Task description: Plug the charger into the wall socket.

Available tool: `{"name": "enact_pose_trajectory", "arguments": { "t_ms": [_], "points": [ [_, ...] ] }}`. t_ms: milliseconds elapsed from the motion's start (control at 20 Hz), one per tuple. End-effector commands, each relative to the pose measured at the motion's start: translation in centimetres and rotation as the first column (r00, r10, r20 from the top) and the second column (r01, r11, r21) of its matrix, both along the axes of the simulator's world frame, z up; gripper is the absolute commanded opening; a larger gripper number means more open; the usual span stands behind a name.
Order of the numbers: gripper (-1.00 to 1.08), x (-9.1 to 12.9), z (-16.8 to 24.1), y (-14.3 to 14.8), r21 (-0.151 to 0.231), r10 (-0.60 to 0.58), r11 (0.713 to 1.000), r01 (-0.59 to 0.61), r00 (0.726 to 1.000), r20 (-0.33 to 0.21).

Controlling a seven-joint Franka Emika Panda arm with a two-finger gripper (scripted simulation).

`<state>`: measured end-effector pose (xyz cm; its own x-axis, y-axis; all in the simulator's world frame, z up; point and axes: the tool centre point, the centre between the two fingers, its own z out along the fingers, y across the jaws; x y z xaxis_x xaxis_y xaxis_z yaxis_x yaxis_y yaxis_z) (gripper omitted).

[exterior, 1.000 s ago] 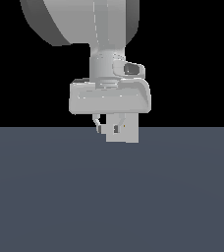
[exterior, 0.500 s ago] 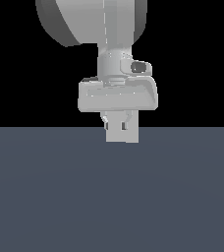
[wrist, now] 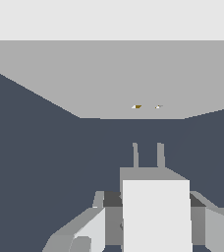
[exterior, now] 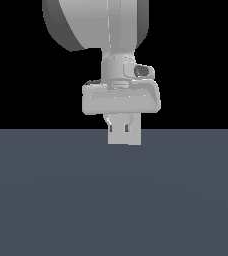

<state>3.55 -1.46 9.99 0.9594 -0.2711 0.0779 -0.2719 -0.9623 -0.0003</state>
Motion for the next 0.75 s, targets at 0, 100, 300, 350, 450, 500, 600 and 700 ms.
{"name": "enact_pose_trajectory", "arguments": {
  "t_ms": [0, 100, 300, 350, 450, 500, 600, 700],
  "points": [
    [-1.0, 0.7, 0.0, -0.2, 0.0, 0.0, 1.0, 0.0, 1.0, 0.0],
    [-1.0, 1.5, 0.0, -0.4, 0.0, 0.0, 1.0, 0.0, 1.0, 0.0],
    [-1.0, 2.7, 0.0, -0.8, 0.0, 0.0, 1.0, 0.0, 1.0, 0.0],
    [-1.0, 2.9, 0.0, -0.8, 0.0, 0.0, 1.0, 0.0, 1.0, 0.0],
    [-1.0, 3.3, 0.0, -0.9, 0.0, 0.0, 1.0, 0.0, 1.0, 0.0],
    [-1.0, 3.4, 0.0, -0.9, 0.0, 0.0, 1.0, 0.0, 1.0, 0.0],
    [-1.0, 3.5, 0.0, -1.0, 0.0, 0.0, 1.0, 0.0, 1.0, 0.0],
    [-1.0, 3.6, 0.0, -1.0, 0.0, -0.001, 1.0, 0.001, 1.0, 0.0]
  ]
}}
